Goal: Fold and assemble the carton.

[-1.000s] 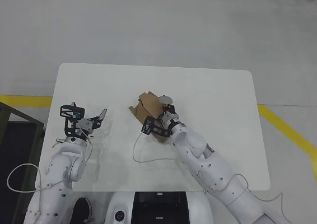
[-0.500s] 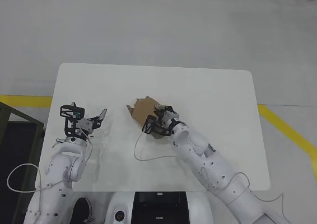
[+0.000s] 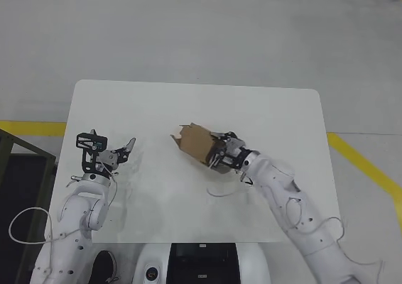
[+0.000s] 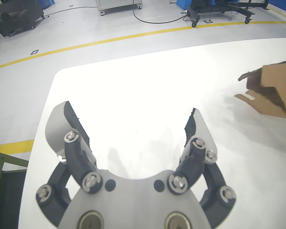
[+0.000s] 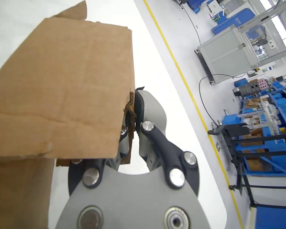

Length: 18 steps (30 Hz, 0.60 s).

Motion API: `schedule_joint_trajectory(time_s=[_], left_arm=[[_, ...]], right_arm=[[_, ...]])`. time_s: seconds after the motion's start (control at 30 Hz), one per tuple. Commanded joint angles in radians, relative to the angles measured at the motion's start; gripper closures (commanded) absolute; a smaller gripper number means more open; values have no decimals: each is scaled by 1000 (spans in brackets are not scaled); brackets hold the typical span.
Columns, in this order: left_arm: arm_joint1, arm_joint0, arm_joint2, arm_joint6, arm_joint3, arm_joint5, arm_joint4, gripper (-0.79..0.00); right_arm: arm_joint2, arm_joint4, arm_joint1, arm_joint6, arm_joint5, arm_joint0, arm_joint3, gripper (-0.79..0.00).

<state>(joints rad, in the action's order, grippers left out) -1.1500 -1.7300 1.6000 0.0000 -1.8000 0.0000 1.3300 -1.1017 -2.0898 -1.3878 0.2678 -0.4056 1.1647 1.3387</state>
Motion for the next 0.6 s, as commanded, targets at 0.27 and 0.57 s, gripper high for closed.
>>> schedule_joint_trajectory(time_s=[0.27, 0.57], left_arm=[[-3, -19, -24, 5, -32, -31, -20, -785], [-9, -83, -99, -23, -124, -77, 4, -785]], right_arm=[[-77, 33, 53, 381, -276, -33, -60, 0], [-22, 49, 70, 635, -390, -121, -202, 0]])
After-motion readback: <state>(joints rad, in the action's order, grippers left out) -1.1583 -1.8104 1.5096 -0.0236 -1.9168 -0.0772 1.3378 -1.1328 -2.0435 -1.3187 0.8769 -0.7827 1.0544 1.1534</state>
